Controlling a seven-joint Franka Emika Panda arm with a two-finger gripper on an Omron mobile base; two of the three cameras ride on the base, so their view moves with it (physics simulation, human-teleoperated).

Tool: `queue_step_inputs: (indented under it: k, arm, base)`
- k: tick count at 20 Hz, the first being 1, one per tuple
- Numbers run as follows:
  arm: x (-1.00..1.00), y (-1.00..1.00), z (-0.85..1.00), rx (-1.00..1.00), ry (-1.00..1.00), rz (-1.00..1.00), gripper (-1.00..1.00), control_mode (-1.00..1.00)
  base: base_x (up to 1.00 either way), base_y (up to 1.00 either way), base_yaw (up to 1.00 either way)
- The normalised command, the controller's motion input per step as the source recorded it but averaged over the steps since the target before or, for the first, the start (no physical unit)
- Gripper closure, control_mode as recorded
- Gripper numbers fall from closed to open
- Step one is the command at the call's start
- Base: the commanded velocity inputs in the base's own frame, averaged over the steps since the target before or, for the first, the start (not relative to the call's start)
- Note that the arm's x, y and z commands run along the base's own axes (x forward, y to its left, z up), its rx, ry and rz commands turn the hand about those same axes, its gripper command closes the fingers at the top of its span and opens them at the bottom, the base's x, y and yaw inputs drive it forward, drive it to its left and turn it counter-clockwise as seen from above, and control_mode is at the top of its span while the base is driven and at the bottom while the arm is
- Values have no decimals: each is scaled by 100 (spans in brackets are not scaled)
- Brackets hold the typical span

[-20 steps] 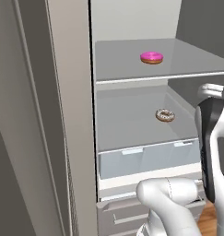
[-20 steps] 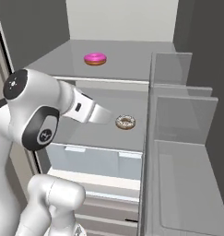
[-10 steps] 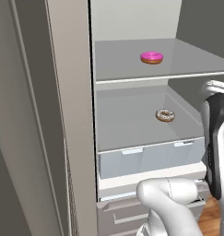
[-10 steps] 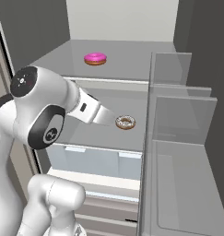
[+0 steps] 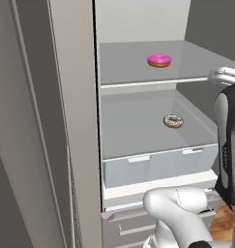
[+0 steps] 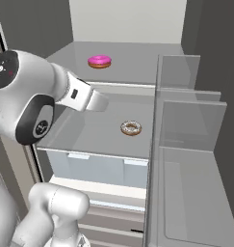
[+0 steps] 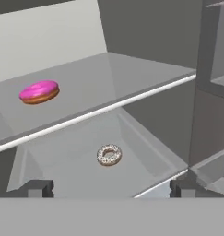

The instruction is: Take the donuts from the fridge and place them on the empty tray on the dining counter.

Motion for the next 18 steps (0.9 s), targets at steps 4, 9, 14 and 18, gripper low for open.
queue_step_inputs:
  k: [4, 9, 14, 18]
  arm:
    - [0, 29, 45, -6, -13, 10, -100, -100]
    - [5, 24, 22, -11, -13, 13, -100, -100]
    - [25, 1, 3, -11, -11, 9, -100, -100]
    - [41, 5, 0, -8, 0, 1, -100, -100]
  base:
    - [0, 0, 0]
    - [0, 0, 0]
    - [0, 0, 0]
    - [0, 0, 0]
